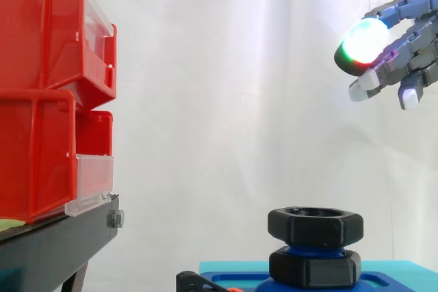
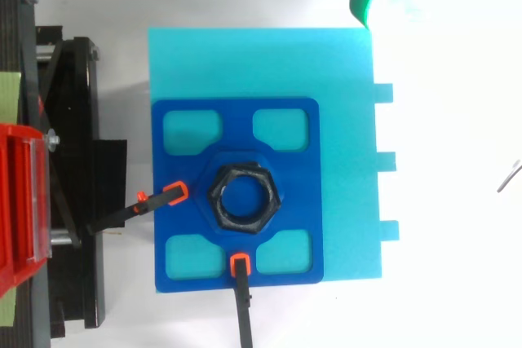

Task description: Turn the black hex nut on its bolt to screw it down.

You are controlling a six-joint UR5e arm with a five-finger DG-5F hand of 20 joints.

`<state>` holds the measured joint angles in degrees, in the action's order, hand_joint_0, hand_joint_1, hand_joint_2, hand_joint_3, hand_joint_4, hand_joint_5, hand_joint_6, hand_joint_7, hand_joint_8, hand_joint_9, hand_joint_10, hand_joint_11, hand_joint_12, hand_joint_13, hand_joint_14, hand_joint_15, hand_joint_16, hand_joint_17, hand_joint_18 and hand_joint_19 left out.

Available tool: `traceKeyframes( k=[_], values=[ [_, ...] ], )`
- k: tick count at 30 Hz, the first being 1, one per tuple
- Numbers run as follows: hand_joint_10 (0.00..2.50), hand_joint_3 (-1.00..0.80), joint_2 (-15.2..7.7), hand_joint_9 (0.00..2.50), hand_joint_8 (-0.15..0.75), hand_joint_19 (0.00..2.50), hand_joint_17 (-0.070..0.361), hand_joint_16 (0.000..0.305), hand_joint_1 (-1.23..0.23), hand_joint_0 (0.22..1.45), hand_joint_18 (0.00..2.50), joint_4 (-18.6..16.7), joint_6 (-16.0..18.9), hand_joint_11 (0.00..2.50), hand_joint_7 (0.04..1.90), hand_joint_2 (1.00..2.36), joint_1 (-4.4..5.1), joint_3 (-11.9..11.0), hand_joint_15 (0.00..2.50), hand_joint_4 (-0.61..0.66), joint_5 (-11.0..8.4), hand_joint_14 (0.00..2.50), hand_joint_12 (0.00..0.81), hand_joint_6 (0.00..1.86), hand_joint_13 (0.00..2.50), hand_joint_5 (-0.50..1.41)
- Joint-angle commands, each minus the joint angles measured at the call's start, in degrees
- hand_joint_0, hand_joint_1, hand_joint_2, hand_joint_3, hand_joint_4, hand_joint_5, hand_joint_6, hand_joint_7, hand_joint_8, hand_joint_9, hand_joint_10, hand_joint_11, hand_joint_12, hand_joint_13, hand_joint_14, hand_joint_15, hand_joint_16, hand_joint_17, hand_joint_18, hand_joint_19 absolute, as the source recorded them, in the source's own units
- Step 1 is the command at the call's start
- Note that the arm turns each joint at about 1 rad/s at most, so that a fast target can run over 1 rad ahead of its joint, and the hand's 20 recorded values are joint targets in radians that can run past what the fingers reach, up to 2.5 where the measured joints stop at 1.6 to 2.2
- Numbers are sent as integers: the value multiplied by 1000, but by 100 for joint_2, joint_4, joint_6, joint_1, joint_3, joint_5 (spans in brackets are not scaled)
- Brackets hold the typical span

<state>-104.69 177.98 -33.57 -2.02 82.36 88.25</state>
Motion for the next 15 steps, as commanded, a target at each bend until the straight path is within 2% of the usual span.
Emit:
traceKeyframes(
  k=[1, 5, 15],
  values=[
    [0, -472, 1, 547, 212, 587, 104, 46, -502, 550, 449, 44, 0, 0, 719, 1003, 0, -1, 0, 195, -1, 0, 306, 502, 347, -185],
    [0, -472, 1, 551, 213, 578, 104, 46, -501, 550, 452, 264, 26, 0, 718, 1003, -8, -1, 0, 196, 25, 0, 306, 502, 351, -185],
    [0, -471, 1, 552, 208, 587, 102, 45, -502, 552, 458, 202, -9, 0, 723, 1003, 0, -1, 0, 201, -1, 0, 300, 502, 362, -181]
  ],
)
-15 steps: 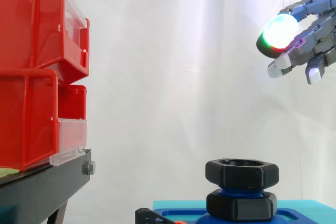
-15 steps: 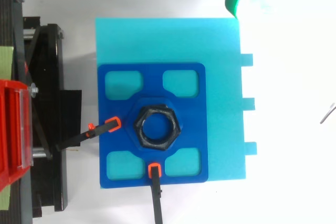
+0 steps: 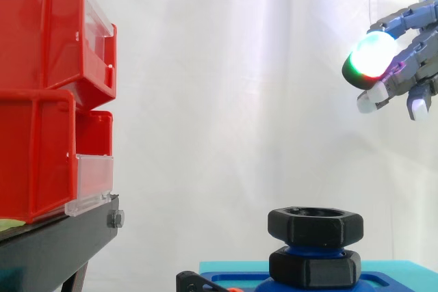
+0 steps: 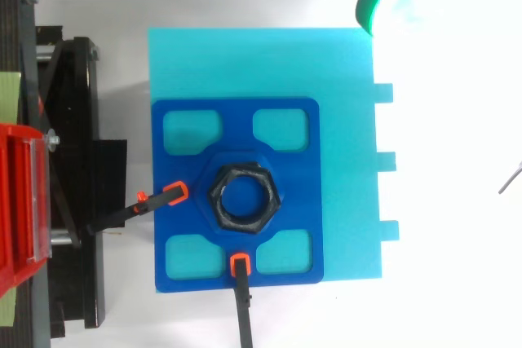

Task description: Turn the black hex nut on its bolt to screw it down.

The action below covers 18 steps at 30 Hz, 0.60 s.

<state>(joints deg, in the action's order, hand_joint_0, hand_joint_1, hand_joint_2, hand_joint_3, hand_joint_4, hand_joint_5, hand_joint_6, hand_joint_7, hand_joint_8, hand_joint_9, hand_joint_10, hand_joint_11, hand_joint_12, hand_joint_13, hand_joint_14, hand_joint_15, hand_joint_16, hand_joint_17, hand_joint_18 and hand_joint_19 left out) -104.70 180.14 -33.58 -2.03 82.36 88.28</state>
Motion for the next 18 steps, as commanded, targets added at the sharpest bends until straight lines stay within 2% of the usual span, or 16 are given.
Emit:
traceKeyframes(
  k=[1, 9, 14, 18],
  values=[
    [0, -472, 3, 552, 208, 579, 102, 45, -502, 552, 458, -23, -8, 0, 721, 1003, 1, 0, 0, 201, -4, 0, 301, 502, 365, -181],
    [2, -470, -6, 562, 213, 578, 102, 45, -503, 552, 461, -366, 1, 0, 720, 1003, 1, 0, 0, 201, 14, 0, 302, 502, 368, -181],
    [0, -468, -6, 561, 211, 582, 102, 45, -501, 554, 464, -489, -79, 0, 714, 1003, 53, 0, 0, 205, 23, 0, 305, 502, 370, -181],
    [0, -470, -6, 540, 209, 585, 102, 46, -500, 557, 468, -585, -597, 0, 719, 1003, 133, 0, 0, 211, 23, 0, 304, 502, 372, -181]
  ],
)
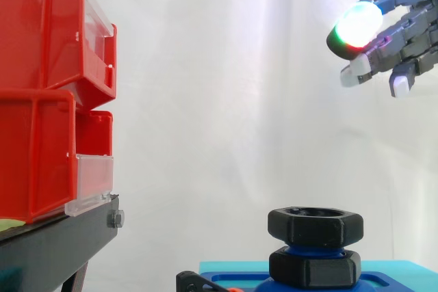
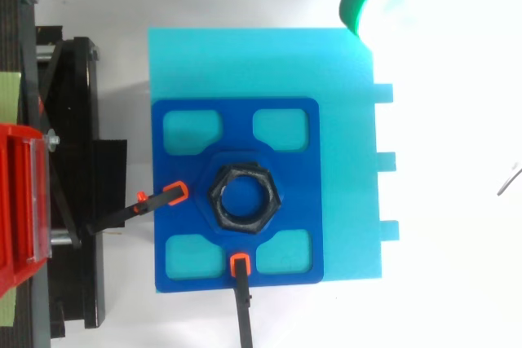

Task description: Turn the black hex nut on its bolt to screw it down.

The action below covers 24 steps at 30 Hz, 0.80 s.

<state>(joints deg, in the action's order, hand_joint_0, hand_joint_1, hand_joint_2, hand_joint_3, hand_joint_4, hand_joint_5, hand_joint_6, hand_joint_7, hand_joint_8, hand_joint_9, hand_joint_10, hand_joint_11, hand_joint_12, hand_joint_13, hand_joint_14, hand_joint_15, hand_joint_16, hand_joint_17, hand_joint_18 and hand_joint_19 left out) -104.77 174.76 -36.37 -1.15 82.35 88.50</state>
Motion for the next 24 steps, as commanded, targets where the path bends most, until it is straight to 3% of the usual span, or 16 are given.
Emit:
traceKeyframes(
  k=[1, 4, 12, 17, 21, 24],
  values=[
    [0, -469, 0, 541, 209, 583, 103, 46, -501, 557, 472, -56, -502, 0, 717, 1003, 71, 0, 0, 213, 1, 0, 304, 502, 372, -181],
    [0, -470, 0, 549, 208, 584, 103, 46, -501, 558, 476, -56, -827, 0, 717, 1003, 115, 0, 0, 213, -34, 0, 304, 502, 373, -180],
    [0, -472, 0, 563, 212, 585, 103, 46, -501, 559, 478, -328, -1944, 0, 717, 1003, 370, 0, 0, 214, -96, 0, 305, 502, 377, -178],
    [0, -473, -9, 561, 211, 593, 102, 46, -501, 559, 477, -398, -2427, 0, 720, 1003, 457, 0, 0, 216, -219, 0, 305, 502, 375, -178],
    [0, -471, -229, 561, 211, 585, 103, 46, -501, 558, 478, -495, -2972, 0, 719, 1003, 545, -9, 0, 212, -421, 0, 304, 503, 376, -178],
    [0, -473, -273, 559, 207, 585, 102, 45, -501, 559, 475, -724, -3121, 0, 716, 1003, 607, -35, 0, 212, -430, 0, 304, 502, 375, -178]
  ],
)
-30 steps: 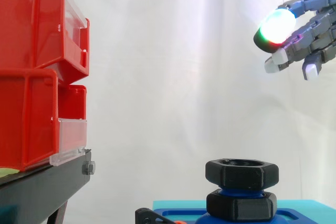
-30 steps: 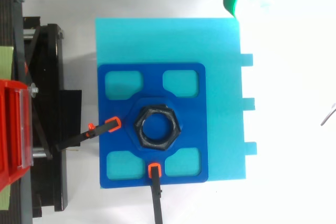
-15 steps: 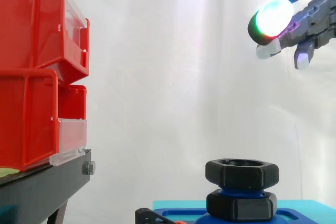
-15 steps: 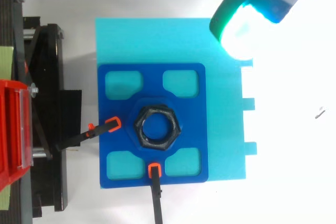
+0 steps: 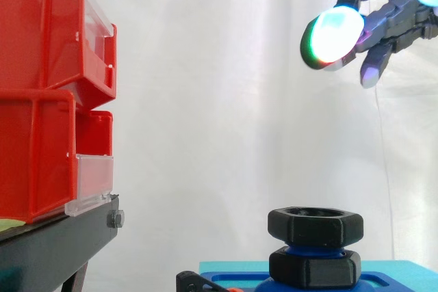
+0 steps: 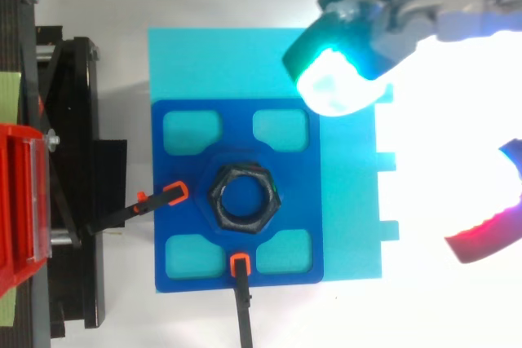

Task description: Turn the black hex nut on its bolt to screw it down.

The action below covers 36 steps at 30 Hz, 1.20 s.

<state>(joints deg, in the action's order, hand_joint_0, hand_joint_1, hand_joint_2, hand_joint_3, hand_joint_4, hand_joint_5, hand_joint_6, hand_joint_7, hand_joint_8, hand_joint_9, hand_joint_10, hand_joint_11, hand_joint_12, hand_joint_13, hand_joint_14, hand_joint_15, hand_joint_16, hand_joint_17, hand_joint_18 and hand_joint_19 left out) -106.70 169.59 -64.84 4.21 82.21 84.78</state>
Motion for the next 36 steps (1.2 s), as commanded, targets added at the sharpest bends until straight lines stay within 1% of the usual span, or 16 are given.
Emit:
traceKeyframes(
  k=[1, 4, 6, 8, 11, 12, 13, 15, 20, 22, 23, 25, 27, 28, 32, 36],
  values=[
    [0, -471, -123, 559, 207, 585, 103, 46, -501, 558, 473, -312, -398, 0, 719, 1003, 115, -21, 0, 215, -67, 0, 305, 502, 375, -178],
    [0, -474, -220, 558, 206, 585, 102, 45, -500, 559, 473, -435, -600, 0, 720, 1003, 168, -21, 0, 215, -58, 0, 304, 502, 374, -178],
    [0, -472, -369, 555, 205, 582, 103, 46, -501, 558, 472, -523, -644, 0, 720, 1003, 186, -21, 0, 215, -58, 0, 304, 502, 374, -178],
    [0, -473, -527, 555, 205, 585, 103, 46, -500, 559, 475, -646, -662, 0, 721, 1003, 194, -135, 0, 215, -40, 0, 304, 502, 374, -178],
    [0, -470, -650, 558, 208, 585, 102, 46, -501, 558, 478, -664, -662, 0, 730, 1003, 194, -258, 0, 223, -40, 0, 304, 502, 373, -175],
    [0, -471, -686, 559, 208, 585, 102, 45, -501, 559, 478, -681, -697, 0, 736, 1003, 212, -276, 0, 226, -31, 0, 304, 503, 375, -174],
    [0, -469, -686, 567, 214, 585, 102, 45, -502, 559, 477, -681, -697, 0, 738, 1003, 221, -276, 0, 231, -40, 0, 304, 502, 376, -172],
    [0, -469, -686, 568, 215, 585, 102, 45, -503, 559, 478, -716, -829, 0, 744, 1003, 256, -276, 0, 235, -58, 0, 302, 502, 378, -170],
    [1, -468, -694, 583, 217, 577, 102, 45, -504, 560, 479, -848, -1427, 0, 747, 1003, 361, -276, 0, 240, -58, 0, 302, 503, 382, -168],
    [0, -470, -800, 586, 219, 577, 102, 45, -506, 561, 479, -936, -1541, 0, 748, 1003, 388, -276, 0, 240, -93, 0, 301, 503, 383, -166],
    [0, -470, -976, 587, 217, 577, 102, 45, -506, 560, 479, -1086, -1576, 0, 751, 1003, 405, -293, 0, 240, -111, 0, 301, 503, 383, -166],
    [0, -469, -1046, 586, 217, 585, 102, 45, -506, 560, 481, -1147, -1576, 0, 754, 1003, 423, -417, 0, 241, -102, 0, 301, 503, 385, -165],
    [1, -468, -1099, 587, 217, 585, 102, 45, -506, 560, 481, -1173, -1585, 0, 759, 1004, 423, -425, 0, 240, -102, 0, 301, 503, 383, -165],
    [0, -469, -1160, 587, 218, 583, 102, 45, -506, 560, 481, -1173, -1585, 0, 762, 1003, 441, -496, 0, 243, -93, 0, 301, 503, 383, -164],
    [2, -471, -1160, 587, 217, 585, 101, 45, -506, 561, 482, -1165, -1594, 0, 789, 1003, 458, -522, 0, 252, -93, 0, 300, 503, 384, -159],
    [1, -471, -1160, 589, 219, 577, 101, 45, -506, 561, 482, -1182, -1708, 0, 809, 1003, 511, -531, 0, 264, -102, 0, 300, 503, 383, -153]
  ],
)
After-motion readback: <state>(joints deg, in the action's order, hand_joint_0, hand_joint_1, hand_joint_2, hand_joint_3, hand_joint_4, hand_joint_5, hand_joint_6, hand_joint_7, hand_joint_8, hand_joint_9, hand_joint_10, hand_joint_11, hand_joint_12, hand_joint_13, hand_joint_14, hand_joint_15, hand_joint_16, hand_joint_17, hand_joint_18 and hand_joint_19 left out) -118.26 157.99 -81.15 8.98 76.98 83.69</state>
